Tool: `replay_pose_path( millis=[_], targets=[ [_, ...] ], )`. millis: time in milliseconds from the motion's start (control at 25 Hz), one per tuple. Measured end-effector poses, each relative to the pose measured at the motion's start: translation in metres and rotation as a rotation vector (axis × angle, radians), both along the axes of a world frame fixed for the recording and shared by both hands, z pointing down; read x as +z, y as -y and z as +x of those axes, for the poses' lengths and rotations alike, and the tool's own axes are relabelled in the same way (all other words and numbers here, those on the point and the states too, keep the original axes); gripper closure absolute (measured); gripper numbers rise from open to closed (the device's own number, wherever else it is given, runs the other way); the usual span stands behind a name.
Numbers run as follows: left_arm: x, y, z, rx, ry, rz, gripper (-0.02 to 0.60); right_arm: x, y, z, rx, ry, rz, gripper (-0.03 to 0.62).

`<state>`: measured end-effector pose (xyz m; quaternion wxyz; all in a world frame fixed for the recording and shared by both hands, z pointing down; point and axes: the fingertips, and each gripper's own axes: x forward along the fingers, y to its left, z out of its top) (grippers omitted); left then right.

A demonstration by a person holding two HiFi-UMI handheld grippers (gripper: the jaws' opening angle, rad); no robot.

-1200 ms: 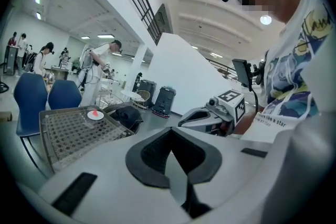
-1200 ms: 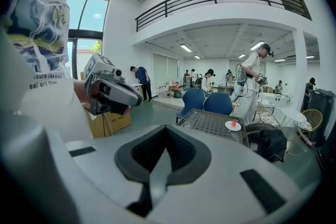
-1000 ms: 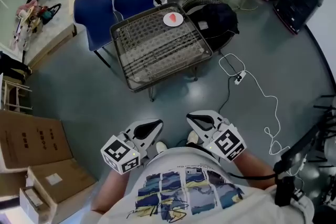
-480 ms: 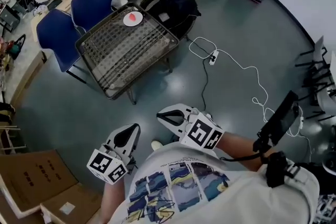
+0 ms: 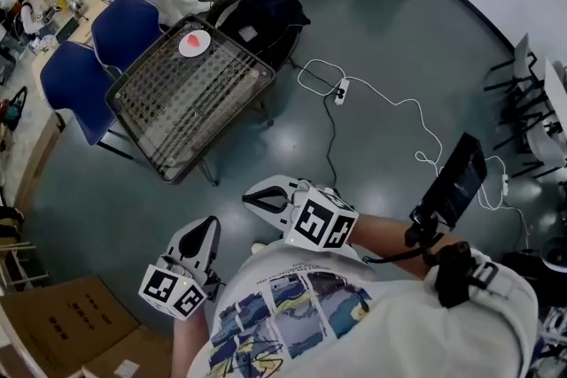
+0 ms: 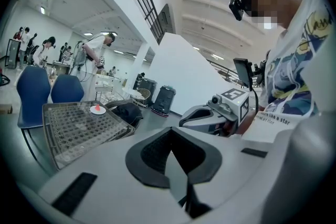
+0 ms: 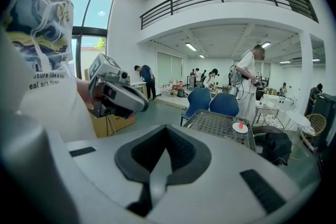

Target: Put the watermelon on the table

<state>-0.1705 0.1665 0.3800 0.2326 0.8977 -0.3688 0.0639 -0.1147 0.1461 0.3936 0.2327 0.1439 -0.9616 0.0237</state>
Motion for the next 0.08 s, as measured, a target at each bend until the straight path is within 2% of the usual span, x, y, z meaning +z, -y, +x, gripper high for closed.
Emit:
replay_pose_path(
  millis=[80],
  targets=[
    [-0.0015,0.0034,0.0040,-0.003,0.002,-0.001,0.572,-0.0024,0.0037,0.0034,-0.005,0.003,0.003,0.583]
  ],
)
